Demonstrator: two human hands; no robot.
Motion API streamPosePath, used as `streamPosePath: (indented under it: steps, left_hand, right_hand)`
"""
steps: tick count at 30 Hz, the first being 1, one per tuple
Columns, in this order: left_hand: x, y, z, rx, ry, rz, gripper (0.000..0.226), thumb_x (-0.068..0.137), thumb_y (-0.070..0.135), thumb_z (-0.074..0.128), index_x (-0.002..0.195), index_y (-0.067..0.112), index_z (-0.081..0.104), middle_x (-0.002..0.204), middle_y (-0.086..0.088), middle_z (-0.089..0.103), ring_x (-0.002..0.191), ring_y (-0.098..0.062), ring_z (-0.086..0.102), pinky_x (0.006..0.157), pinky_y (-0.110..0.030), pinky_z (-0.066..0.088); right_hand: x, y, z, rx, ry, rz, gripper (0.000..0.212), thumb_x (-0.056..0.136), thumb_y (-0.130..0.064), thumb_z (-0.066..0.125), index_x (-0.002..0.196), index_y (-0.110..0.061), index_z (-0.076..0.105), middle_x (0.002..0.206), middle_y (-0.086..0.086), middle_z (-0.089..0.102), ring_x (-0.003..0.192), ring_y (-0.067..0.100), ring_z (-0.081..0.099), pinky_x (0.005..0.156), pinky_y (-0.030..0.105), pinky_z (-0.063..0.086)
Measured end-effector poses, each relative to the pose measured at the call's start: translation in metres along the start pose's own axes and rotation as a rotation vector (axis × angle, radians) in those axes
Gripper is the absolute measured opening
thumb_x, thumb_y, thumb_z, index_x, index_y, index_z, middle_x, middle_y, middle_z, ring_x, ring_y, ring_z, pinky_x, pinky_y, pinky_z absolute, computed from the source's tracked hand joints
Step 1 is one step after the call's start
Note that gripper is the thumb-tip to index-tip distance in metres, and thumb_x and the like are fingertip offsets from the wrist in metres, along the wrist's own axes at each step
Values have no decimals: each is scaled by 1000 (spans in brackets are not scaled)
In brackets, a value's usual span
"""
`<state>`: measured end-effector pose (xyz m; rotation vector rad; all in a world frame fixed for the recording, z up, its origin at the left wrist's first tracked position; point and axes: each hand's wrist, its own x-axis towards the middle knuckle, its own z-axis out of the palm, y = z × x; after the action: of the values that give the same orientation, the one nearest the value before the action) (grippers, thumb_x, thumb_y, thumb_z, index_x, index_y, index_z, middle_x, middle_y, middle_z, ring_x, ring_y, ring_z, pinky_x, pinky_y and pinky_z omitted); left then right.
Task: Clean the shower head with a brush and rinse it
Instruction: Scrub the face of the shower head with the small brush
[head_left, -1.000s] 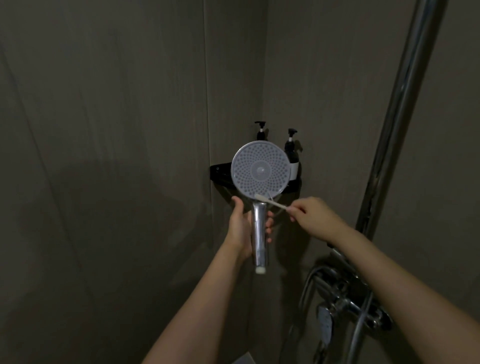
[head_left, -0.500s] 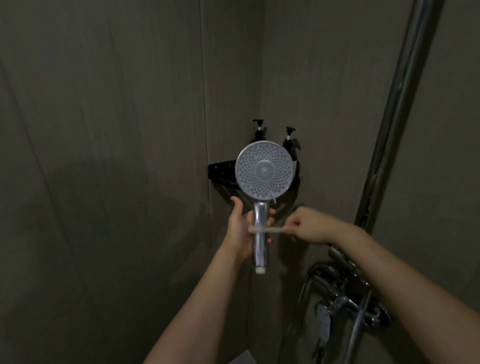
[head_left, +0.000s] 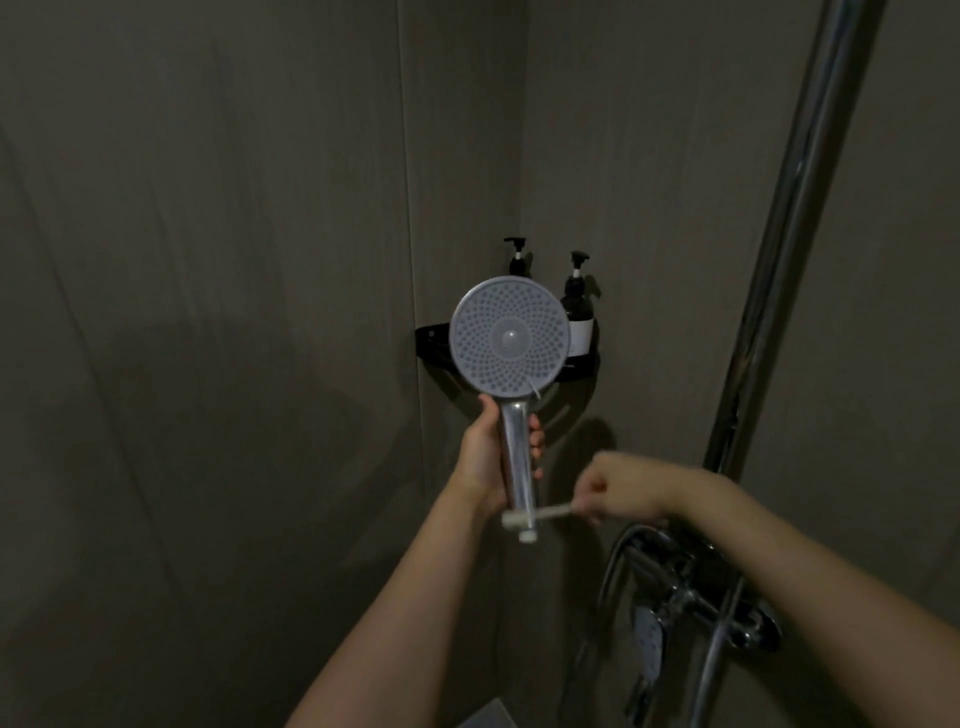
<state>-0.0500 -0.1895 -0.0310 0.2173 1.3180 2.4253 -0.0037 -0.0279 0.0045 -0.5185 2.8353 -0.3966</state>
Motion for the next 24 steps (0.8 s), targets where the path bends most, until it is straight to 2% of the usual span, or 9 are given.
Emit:
streamPosePath:
  steps: [2,8,10,14,16,18,20,22,24]
  left_hand:
    - [1,4,-1,1,16,14,68,87,71,18,72,14,55,62,1,52,55,-12,47,51,-23,39]
    - [1,19,-2,-8,85,65,67,88,70,17,68,16,51,56,2,48,50,-11,44,51,-24,34]
    - [2,20,0,-12,93,65,67,88,70,16,68,15,50,54,3,48,48,-11,44,51,-24,33]
    - [0,21,-3,-4,91,56,66,89,69,17,69,15,49,55,2,46,49,-11,42,49,-23,33]
    - [0,23,-6,-14,94,56,66,89,69,18,69,15,50,55,2,46,48,-10,43,46,-20,34]
    - [0,23,-7,-31,106,62,66,89,69,18,69,15,49,52,3,46,45,-10,43,44,-19,34]
    - [2,20,-6,-27,107,60,66,89,69,17,68,14,49,51,3,46,44,-10,43,43,-19,34]
    - [0,19,-7,-6,105,52,66,89,69,17,68,15,48,50,3,46,44,-9,43,44,-19,34]
    - [-2,20,-10,-1,106,46,67,89,69,16,67,14,48,50,3,46,44,-9,42,44,-19,34]
  right_hand:
    - [-2,5,8,-70,-103,11,36,88,-24,55,53,-21,55,49,-5,48,50,3,42,58,23,36]
    - [-5,12,3,57,145,-122,39,91,-26,54,52,-29,53,52,-7,48,52,2,43,63,25,39]
    - [-4,7,-1,22,175,-168,38,91,-27,54,54,-33,52,54,-9,49,54,0,45,65,24,41]
    - [-11,14,-10,-272,158,-35,29,91,-34,52,62,-31,57,61,-13,49,62,1,48,67,26,41]
    - [-16,20,-15,-273,209,3,25,91,-35,50,70,-28,61,63,-12,50,67,7,50,67,26,40]
    - [-16,11,-11,-213,210,-70,26,91,-36,51,67,-30,58,62,-12,51,63,4,49,68,28,43]
    - [-12,-2,1,-255,179,-130,21,91,-38,50,77,-30,64,71,-10,60,70,6,54,72,30,45]
    - [-11,2,1,-327,191,-62,22,92,-38,49,89,-27,67,88,-3,67,88,14,59,74,29,43]
    - [-17,15,-5,-333,195,33,23,92,-39,48,86,-27,67,85,-4,64,91,17,59,74,28,42]
